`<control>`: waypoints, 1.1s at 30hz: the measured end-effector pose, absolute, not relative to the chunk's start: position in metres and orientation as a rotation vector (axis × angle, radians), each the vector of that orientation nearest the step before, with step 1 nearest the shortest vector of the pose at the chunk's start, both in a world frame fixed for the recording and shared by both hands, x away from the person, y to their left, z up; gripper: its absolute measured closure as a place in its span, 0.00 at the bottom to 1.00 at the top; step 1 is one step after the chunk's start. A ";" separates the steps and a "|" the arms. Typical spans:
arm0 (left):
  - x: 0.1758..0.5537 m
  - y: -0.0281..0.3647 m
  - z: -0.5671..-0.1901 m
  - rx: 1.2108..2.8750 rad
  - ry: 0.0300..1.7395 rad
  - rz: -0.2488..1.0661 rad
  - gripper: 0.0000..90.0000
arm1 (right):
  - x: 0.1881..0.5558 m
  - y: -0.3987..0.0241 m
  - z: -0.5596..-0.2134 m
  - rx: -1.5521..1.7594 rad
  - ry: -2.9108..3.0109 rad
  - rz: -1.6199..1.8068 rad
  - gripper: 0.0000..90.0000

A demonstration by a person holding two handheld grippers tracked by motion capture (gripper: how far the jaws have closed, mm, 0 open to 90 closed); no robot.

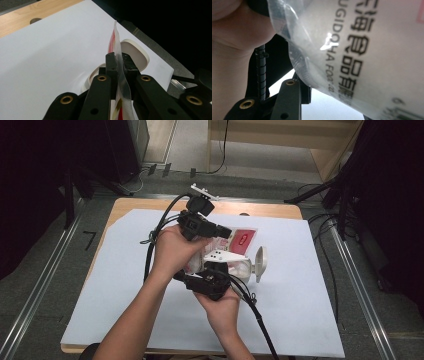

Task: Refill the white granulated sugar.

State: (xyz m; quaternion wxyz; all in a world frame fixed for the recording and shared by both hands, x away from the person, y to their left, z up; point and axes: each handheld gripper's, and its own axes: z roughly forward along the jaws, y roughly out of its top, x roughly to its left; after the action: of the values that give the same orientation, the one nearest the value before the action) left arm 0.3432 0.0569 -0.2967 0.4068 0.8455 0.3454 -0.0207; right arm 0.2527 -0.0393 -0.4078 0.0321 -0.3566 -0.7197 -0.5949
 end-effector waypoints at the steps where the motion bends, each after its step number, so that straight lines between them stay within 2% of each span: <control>1: 0.343 0.057 -0.297 2.133 0.872 -0.054 0.97 | 0.253 -0.039 -0.408 -1.102 -2.212 -1.829 0.71; 33: 0.339 0.065 -0.294 2.156 0.862 -0.053 0.96 | 0.250 -0.031 -0.407 -1.056 -2.193 -1.827 0.70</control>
State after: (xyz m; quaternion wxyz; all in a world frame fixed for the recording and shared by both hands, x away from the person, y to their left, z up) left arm 0.3388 0.0647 -0.2943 0.3981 0.8516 0.3404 -0.0210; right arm 0.2495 -0.0312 -0.4073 0.0491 -0.3465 -0.7198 -0.5995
